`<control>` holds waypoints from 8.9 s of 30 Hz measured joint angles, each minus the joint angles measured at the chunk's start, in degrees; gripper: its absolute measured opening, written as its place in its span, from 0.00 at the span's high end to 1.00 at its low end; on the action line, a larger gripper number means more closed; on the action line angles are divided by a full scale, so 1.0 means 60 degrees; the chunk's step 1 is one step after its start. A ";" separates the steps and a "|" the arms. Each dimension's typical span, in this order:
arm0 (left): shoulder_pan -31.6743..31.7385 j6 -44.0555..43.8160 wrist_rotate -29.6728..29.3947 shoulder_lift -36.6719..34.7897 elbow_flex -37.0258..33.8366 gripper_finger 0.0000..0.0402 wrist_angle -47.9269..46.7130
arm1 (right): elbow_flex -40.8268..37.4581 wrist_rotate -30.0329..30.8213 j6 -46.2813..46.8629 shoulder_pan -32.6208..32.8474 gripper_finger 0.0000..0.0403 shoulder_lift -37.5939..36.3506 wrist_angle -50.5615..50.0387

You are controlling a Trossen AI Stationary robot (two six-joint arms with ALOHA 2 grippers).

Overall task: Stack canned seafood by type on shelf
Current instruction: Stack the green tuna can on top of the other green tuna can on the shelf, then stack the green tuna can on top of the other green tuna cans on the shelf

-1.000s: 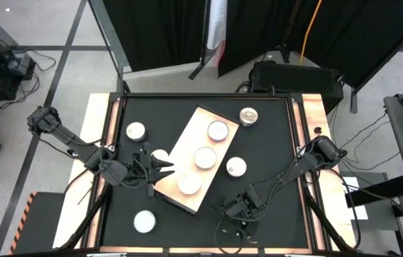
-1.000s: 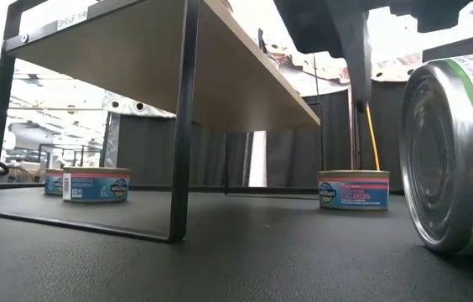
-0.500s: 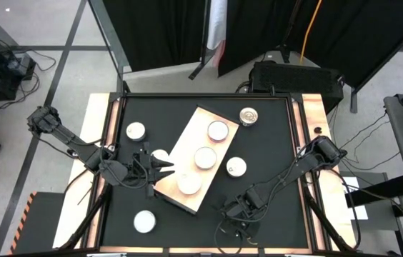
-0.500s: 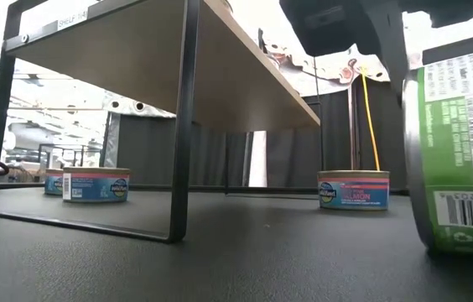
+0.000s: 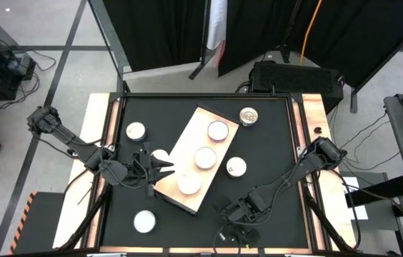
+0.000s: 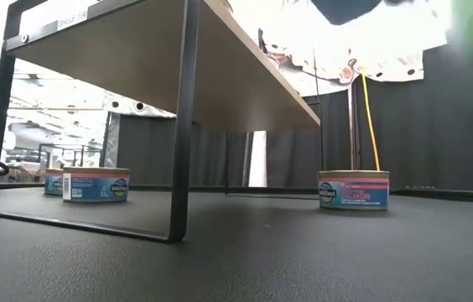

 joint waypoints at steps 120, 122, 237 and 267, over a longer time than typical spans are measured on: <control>-0.0605 0.4488 -0.5297 -0.1432 0.0004 0.72 0.0265 | -0.8542 0.5915 0.8784 -0.3506 0.48 -0.4685 1.3683; -0.0605 0.4488 -0.5297 -0.1432 0.0004 0.72 0.0264 | -0.8542 0.6042 0.8784 -0.3517 0.46 -0.4685 1.3554; -0.4794 -0.8022 0.5187 0.4503 0.0441 0.99 -0.5207 | -0.4229 0.8278 0.7385 0.1460 0.22 -0.5231 0.3413; -0.4958 -0.8856 0.5468 0.5151 0.0355 0.99 -0.5346 | -0.4236 0.8235 0.7381 0.1456 0.22 -0.5231 0.3411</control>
